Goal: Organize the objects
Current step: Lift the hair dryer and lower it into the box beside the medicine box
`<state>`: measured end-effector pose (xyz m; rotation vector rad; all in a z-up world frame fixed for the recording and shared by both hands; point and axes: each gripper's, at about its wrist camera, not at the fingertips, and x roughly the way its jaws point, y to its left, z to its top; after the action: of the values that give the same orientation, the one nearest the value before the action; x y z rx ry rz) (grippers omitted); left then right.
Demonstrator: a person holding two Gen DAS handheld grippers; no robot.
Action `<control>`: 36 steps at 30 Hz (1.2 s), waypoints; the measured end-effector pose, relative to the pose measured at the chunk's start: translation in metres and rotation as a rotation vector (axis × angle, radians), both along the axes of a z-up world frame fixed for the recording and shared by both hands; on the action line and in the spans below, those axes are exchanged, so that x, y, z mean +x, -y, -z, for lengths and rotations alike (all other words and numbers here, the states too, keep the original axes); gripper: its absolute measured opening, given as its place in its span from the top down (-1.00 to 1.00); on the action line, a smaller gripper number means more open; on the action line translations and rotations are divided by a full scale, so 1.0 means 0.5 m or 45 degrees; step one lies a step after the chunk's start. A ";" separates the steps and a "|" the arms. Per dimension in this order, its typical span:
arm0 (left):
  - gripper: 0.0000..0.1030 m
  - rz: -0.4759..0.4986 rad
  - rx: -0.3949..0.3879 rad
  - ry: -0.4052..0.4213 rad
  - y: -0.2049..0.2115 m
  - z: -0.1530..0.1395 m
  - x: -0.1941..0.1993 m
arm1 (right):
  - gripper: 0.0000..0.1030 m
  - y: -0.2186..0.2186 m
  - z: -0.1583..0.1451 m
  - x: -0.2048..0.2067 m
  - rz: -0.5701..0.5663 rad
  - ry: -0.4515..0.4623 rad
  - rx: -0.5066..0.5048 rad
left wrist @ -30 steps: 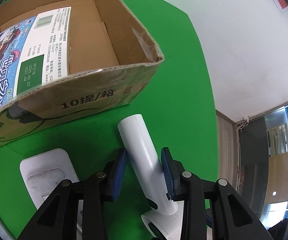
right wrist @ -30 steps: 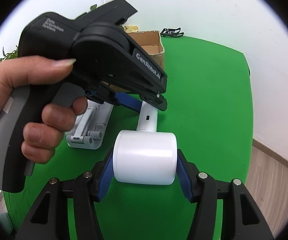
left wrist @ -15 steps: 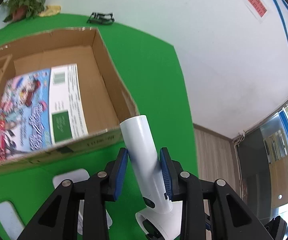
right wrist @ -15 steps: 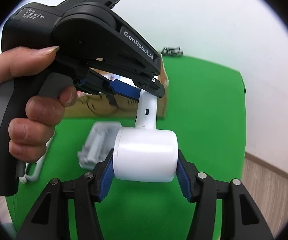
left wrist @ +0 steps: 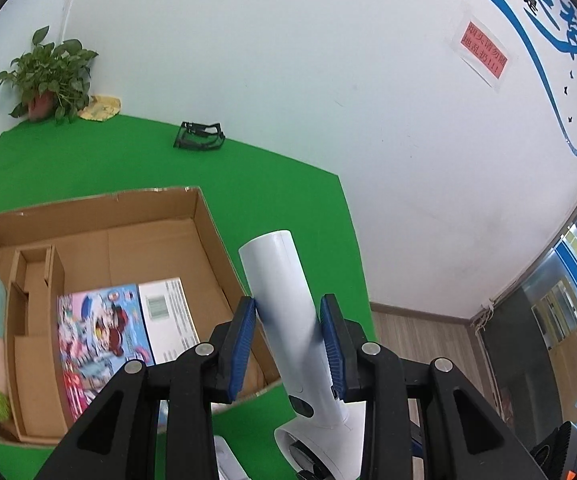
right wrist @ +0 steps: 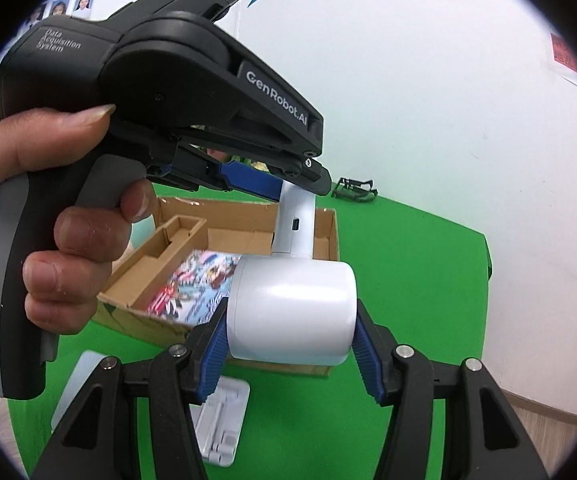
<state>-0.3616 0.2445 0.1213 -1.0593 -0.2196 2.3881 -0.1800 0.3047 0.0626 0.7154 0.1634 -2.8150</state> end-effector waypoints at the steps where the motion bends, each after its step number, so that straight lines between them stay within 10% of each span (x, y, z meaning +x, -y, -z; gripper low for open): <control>1: 0.40 -0.004 0.002 -0.003 0.003 -0.008 -0.013 | -0.07 0.002 -0.007 -0.008 -0.006 0.000 -0.001; 10: 0.40 -0.026 0.013 0.073 0.023 -0.015 -0.147 | -0.08 0.017 -0.028 -0.099 -0.038 0.054 0.029; 23: 0.42 -0.051 -0.006 0.340 0.038 0.256 -0.330 | -0.07 0.028 0.099 -0.221 -0.060 0.408 -0.032; 36: 0.44 -0.020 0.022 0.483 0.025 0.394 -0.368 | -0.07 0.023 0.140 -0.175 -0.019 0.519 0.090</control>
<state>-0.5456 0.2323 -0.0755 -1.5007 -0.3808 2.1753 -0.2676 0.2930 -0.0074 1.2745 0.1944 -2.5909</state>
